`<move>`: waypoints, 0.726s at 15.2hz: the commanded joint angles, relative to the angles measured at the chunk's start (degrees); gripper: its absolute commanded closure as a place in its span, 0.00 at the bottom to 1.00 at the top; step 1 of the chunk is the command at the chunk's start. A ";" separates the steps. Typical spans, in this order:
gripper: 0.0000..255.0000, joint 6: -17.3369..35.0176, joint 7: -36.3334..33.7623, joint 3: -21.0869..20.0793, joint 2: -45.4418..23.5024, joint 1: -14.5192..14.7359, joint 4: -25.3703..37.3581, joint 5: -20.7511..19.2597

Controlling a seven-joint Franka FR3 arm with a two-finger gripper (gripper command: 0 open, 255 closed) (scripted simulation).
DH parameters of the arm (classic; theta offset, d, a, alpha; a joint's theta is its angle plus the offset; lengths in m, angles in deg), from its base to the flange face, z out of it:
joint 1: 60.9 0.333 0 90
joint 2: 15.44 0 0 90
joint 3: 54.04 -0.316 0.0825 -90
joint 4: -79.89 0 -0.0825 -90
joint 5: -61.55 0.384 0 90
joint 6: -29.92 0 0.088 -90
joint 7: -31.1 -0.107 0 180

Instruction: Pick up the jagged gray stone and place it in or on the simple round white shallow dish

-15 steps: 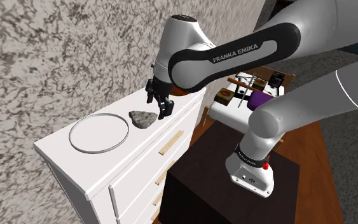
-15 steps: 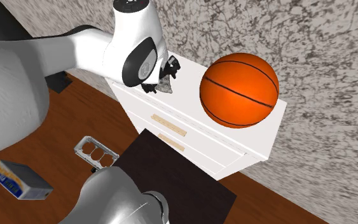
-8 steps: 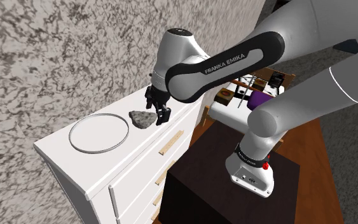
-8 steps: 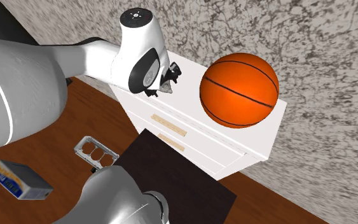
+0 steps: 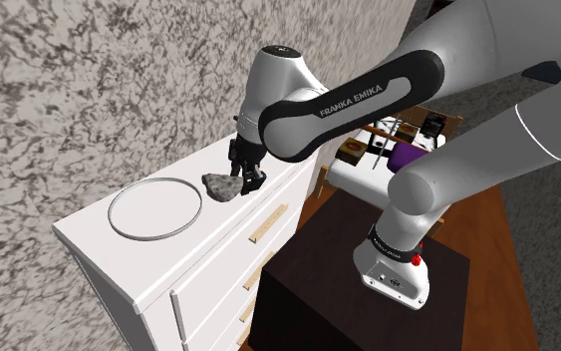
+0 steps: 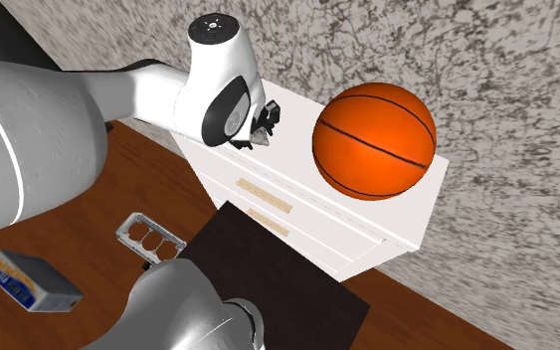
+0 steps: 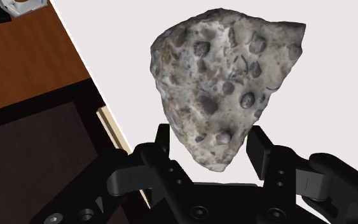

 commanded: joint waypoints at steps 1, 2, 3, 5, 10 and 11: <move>1.00 0.00 0.00 -0.01 -0.01 0.00 0.00 0.00; 1.00 0.00 0.00 -0.01 0.00 0.00 0.00 0.00; 1.00 0.00 0.00 0.00 0.00 0.00 -0.01 0.00; 1.00 -0.01 0.00 0.00 0.00 0.00 -0.01 0.00; 1.00 -2.05 0.26 1.05 1.33 0.49 0.72 0.04; 1.00 -3.06 0.37 1.55 1.95 0.69 1.10 0.03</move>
